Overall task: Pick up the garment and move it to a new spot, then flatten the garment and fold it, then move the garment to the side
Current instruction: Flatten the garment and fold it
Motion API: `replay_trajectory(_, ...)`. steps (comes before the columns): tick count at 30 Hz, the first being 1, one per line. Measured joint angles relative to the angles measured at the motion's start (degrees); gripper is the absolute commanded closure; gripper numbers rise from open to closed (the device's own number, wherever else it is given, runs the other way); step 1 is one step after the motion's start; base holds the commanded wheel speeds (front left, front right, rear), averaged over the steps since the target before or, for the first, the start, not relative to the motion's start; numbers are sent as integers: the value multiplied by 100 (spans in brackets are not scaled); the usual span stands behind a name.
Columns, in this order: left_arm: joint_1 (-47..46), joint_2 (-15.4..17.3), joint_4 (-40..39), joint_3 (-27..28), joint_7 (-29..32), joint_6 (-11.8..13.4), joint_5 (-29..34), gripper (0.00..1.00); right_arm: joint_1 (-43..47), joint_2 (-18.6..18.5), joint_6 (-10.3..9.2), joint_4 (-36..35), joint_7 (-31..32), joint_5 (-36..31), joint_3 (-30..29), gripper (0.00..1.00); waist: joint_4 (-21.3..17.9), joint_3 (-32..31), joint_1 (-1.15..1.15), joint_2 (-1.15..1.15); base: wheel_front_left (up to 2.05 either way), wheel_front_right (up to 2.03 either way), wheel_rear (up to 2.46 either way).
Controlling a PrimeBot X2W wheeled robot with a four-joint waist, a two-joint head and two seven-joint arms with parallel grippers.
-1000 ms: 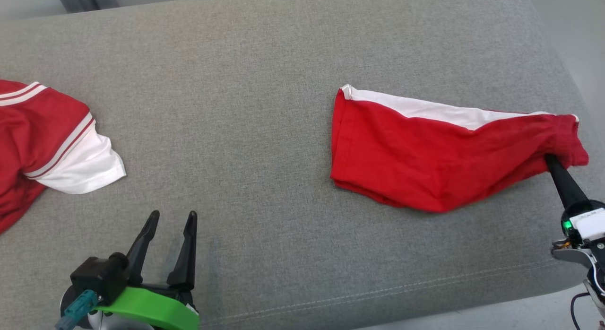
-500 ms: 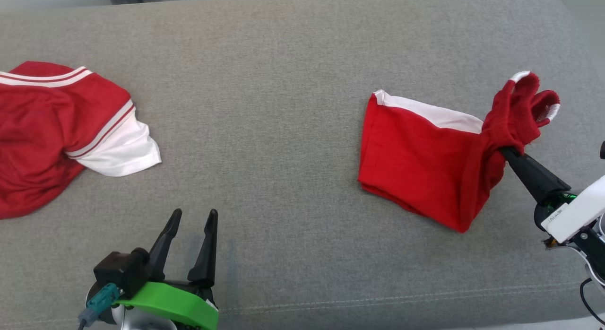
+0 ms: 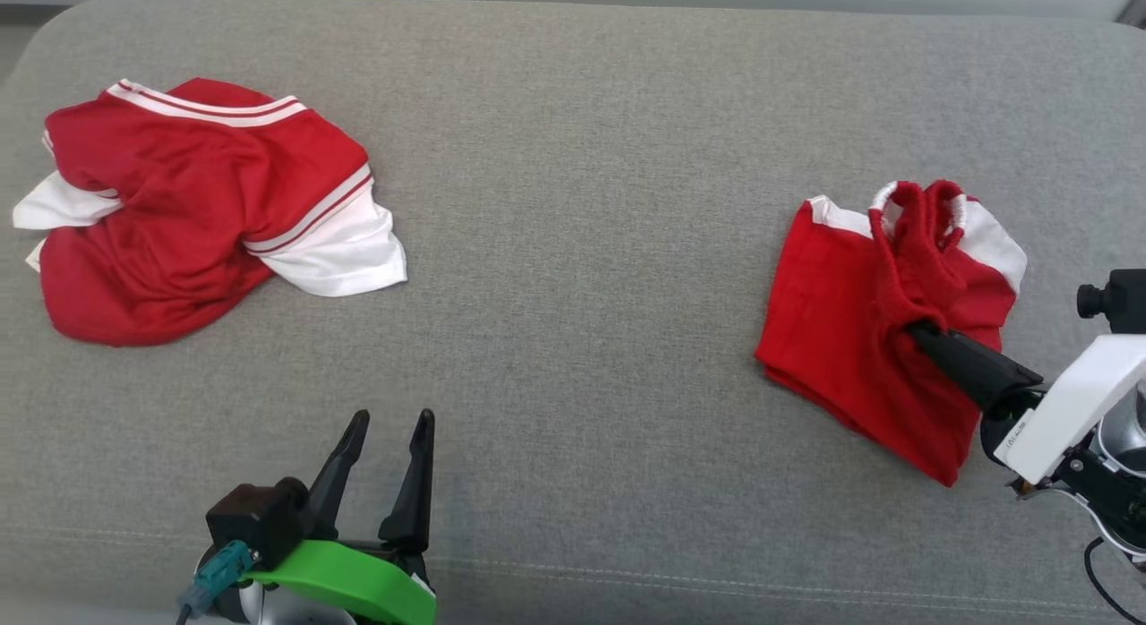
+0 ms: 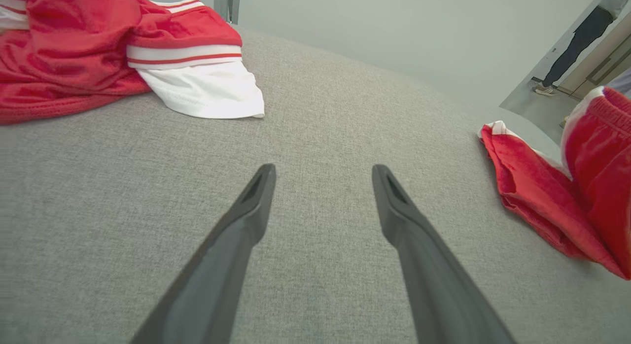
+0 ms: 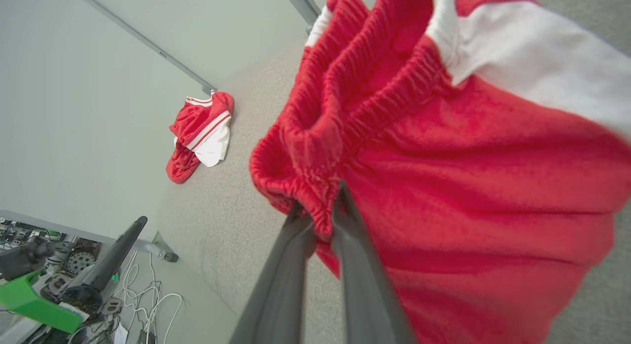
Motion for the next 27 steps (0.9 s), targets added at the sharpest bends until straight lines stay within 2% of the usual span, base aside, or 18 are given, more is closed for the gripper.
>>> replay_trajectory(7, -3, -26, 90, 35, -2, -82, 0, 0, -177, 109, -18, -14, 158, -30, 105, 100, 226, -70, 0, 0, 0, 0, 0)
replay_trajectory(15, -4, -35, 88, 196, -45, -82, 0, 0, -271, 252, -120, -12, 202, -29, 118, 100, 211, -12, 0, 0, 0, 0, 0)
replay_trajectory(16, -4, -35, 88, 218, -45, -82, 0, 0, -277, 272, -168, -4, 201, -30, 116, 93, 196, 0, 0, 0, 0, 0, 0)
replay_trajectory(17, -4, -35, 89, 238, -46, -82, 0, 0, -283, 292, -199, 12, 198, -40, 114, 61, 179, 12, 0, 0, 0, 0, 0)
replay_trajectory(18, -4, -35, 90, 259, -46, -83, 0, 0, -292, 312, -216, 34, 167, -78, 108, 13, 159, 22, 0, 0, 0, 0, 0)
replay_trajectory(19, -4, -34, 90, 279, -46, -83, 0, 0, -309, 328, -222, 53, 141, -116, 99, 0, 137, 30, 0, 0, 0, 0, 0)
replay_trajectory(27, -29, -38, 127, 320, -51, -142, 9, 0, -439, 528, -252, 178, -105, -439, 174, 0, -41, 35, 0, 0, 0, 0, 0)
